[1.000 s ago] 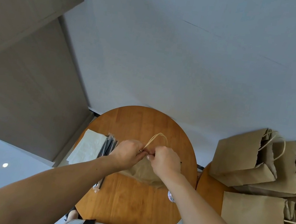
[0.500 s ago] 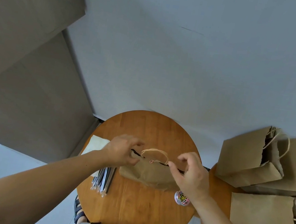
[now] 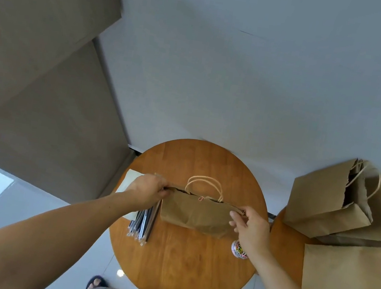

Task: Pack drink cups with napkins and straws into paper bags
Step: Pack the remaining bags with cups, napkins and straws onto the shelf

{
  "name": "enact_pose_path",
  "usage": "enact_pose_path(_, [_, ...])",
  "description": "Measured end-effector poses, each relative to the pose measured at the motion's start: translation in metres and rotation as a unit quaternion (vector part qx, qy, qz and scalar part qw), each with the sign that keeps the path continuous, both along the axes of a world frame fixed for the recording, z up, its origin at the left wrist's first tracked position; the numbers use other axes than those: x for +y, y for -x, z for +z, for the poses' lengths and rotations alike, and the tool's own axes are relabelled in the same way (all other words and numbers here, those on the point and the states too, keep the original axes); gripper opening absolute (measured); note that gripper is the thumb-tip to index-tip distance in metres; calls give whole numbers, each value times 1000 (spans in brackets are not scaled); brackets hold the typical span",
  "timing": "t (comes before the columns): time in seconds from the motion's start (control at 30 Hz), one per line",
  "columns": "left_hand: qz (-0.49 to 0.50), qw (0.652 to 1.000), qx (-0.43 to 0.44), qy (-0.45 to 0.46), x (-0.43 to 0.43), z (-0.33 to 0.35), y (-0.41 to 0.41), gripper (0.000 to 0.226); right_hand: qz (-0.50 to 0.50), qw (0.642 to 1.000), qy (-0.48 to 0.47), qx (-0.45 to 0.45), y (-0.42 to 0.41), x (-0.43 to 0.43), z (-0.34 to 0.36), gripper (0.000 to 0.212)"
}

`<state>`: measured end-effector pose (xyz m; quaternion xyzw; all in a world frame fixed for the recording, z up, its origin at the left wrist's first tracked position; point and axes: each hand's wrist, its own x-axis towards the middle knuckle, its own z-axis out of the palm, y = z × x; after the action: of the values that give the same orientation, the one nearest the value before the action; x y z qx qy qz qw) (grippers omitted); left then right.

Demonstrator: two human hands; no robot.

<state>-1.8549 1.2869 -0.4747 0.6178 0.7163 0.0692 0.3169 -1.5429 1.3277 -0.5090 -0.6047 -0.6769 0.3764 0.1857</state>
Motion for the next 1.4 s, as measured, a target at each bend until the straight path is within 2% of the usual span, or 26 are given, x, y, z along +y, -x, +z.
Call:
enact_pose_path(0.13, [50, 998, -27, -29, -12, 31, 13, 19, -37, 997, -30, 66, 22, -4, 21, 3])
enact_pose_path(0.3, [126, 978, -139, -95, -48, 78, 43, 21, -61, 987, -100, 111, 68, -20, 69, 6])
enact_pose_path(0.5, [199, 930, -231, -206, -113, 143, 94, 25, -72, 967, -180, 167, 139, -57, 148, 11])
enact_pose_path(0.67, [261, 870, -270, -319, -166, 206, 138, 27, -51, 946, -237, 215, 208, -93, 224, 12])
enact_pose_path(0.77, [291, 844, -254, -372, -199, 246, 165, 26, -42, 930, -257, 259, 245, -115, 267, 5])
enact_pose_path(0.87, [316, 818, -225, -425, -231, 286, 194, 27, -21, 916, -272, 295, 282, -135, 310, 8])
enact_pose_path(1.1, [352, 731, -195, -550, -279, 376, 262, 23, 42, 882, -293, 365, 371, -166, 400, 7])
enact_pose_path(1.4, [386, 675, -103, -621, -291, 435, 349, 32, 135, 856, -284, 409, 490, -148, 463, 7])
